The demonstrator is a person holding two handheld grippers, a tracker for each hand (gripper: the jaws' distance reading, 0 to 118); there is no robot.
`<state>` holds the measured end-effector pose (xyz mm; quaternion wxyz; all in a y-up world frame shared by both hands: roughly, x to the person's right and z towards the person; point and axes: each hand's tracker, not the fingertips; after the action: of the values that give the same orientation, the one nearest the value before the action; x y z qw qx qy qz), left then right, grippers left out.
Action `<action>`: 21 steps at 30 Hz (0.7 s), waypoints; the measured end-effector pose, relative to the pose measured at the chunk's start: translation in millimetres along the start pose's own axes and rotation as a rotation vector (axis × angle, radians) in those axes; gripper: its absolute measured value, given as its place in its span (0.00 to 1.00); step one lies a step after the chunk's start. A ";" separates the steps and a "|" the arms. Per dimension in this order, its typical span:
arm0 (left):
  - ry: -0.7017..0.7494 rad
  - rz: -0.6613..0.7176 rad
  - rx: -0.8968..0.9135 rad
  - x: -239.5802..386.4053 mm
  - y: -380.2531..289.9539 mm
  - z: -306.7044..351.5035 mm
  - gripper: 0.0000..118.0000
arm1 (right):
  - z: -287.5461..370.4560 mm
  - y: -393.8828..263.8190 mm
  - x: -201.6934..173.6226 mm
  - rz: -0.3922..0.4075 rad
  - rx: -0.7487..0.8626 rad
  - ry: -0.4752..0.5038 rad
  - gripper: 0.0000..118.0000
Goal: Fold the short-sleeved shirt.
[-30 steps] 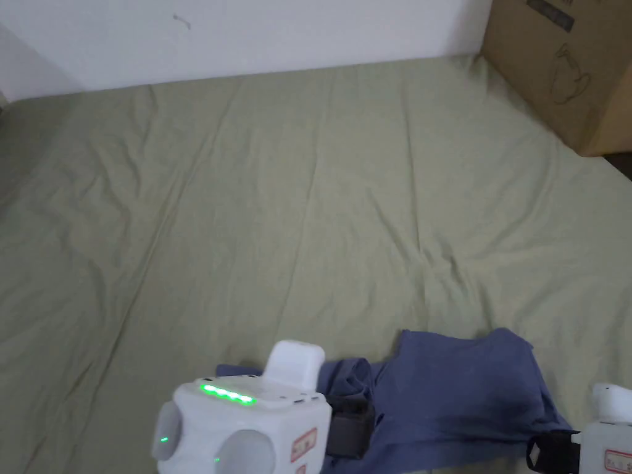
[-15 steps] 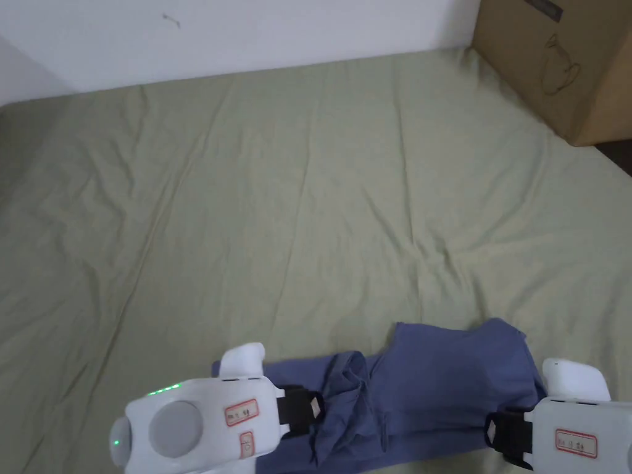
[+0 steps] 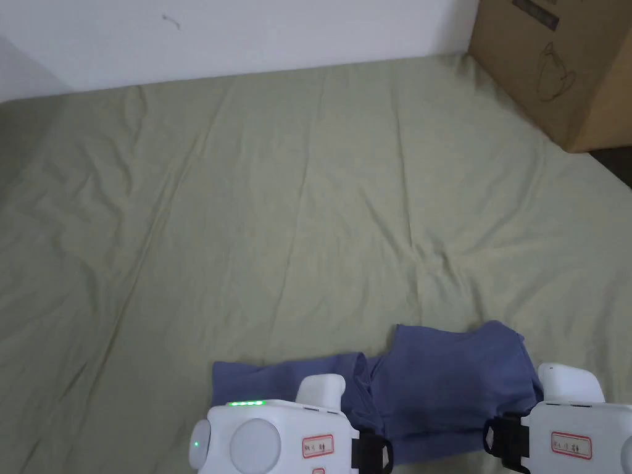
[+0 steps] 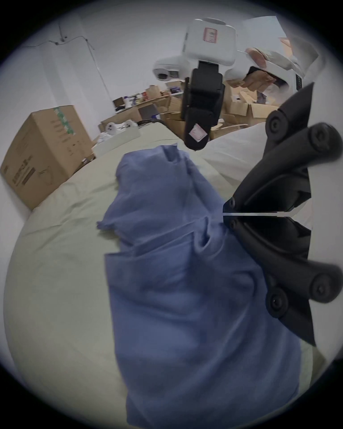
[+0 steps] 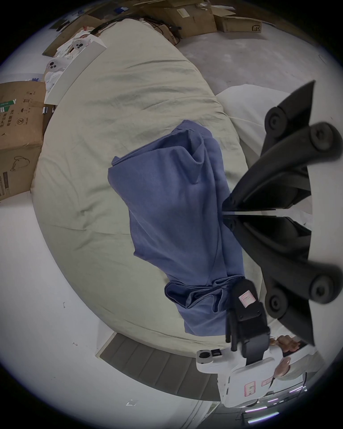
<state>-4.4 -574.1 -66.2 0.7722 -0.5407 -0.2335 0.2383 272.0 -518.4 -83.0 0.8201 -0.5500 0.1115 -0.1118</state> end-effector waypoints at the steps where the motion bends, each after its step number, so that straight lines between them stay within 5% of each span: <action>1: -0.021 -0.008 0.003 2.2 -2.0 1.0 0.02 | 1.1 -0.2 -1.3 0.005 0.000 -0.002 0.03; 6: -0.054 -0.033 0.075 0.7 3.1 39.9 0.02 | 3.6 4.0 -8.5 0.019 0.005 -0.017 0.03; 11: -0.101 0.106 0.286 -42.5 6.5 119.0 0.02 | 5.9 6.2 -17.0 0.047 0.011 -0.020 0.03; 16: 0.056 0.267 0.386 -110.9 -12.2 163.0 0.04 | -0.5 4.1 -28.2 0.067 -0.002 -0.020 0.03; 17: 0.059 0.298 0.384 -124.0 -17.6 164.4 0.11 | -2.5 3.0 -30.8 0.074 -0.008 -0.021 0.03; 18: 0.054 0.317 0.379 -135.2 -21.7 164.3 0.30 | -4.0 2.1 -33.5 0.081 -0.013 -0.022 0.03; 19: 0.031 0.355 0.366 -145.4 -25.3 161.6 0.64 | -5.6 1.4 -36.5 0.088 -0.018 -0.022 0.03; 21: -0.040 0.413 0.327 -160.8 -30.9 150.4 0.93 | -8.6 0.6 -42.4 0.103 -0.030 -0.021 0.03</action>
<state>-218.8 -574.4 -7.5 0.7795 -0.4399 -0.0918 0.4364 229.1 -512.7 -84.2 0.8177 -0.5567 0.1327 -0.0618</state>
